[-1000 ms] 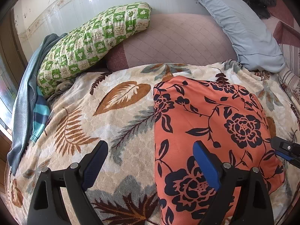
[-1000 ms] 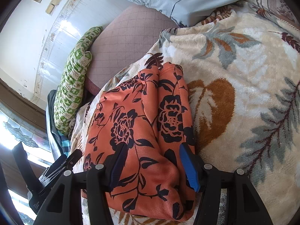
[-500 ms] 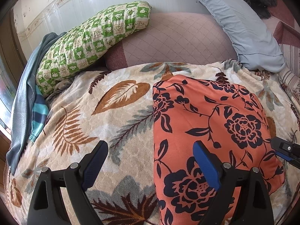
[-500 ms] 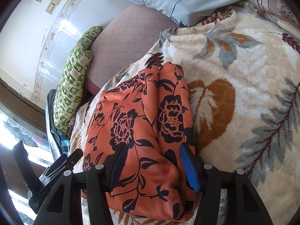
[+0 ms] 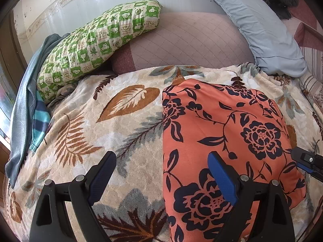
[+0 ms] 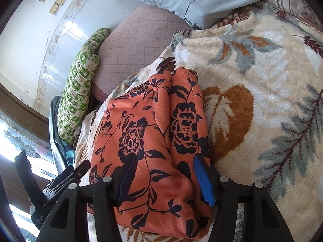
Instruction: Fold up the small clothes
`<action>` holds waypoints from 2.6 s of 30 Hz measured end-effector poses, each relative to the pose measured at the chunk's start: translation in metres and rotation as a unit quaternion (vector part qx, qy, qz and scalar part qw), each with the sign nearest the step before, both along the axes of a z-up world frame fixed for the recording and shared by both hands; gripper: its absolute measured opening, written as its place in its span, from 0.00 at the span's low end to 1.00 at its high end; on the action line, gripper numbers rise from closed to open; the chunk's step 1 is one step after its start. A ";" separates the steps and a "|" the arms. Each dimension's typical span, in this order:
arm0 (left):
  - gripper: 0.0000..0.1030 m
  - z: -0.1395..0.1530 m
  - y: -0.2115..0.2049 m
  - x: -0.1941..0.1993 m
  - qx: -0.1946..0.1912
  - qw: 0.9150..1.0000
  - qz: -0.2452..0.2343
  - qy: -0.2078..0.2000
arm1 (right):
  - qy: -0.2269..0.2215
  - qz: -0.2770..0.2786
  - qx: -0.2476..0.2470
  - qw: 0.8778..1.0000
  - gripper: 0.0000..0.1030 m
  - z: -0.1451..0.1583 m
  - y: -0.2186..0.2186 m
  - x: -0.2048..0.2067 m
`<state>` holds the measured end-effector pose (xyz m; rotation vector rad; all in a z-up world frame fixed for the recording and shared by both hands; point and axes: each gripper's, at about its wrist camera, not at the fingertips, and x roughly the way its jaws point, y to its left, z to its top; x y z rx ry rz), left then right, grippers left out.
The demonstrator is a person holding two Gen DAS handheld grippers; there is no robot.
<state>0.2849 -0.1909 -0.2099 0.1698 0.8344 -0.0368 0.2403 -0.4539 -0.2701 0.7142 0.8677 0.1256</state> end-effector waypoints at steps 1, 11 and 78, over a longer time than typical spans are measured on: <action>0.89 0.000 0.000 0.000 0.000 1.000 0.000 0.000 | 0.000 0.000 0.000 1.000 0.60 0.000 0.000 0.000; 0.89 -0.002 0.000 0.000 0.001 1.000 0.000 0.001 | -0.001 0.003 -0.005 1.000 0.60 0.000 0.002 0.001; 0.89 0.003 0.018 0.023 -0.005 1.000 0.005 0.002 | 0.009 -0.025 -0.008 1.000 0.62 -0.007 -0.015 0.006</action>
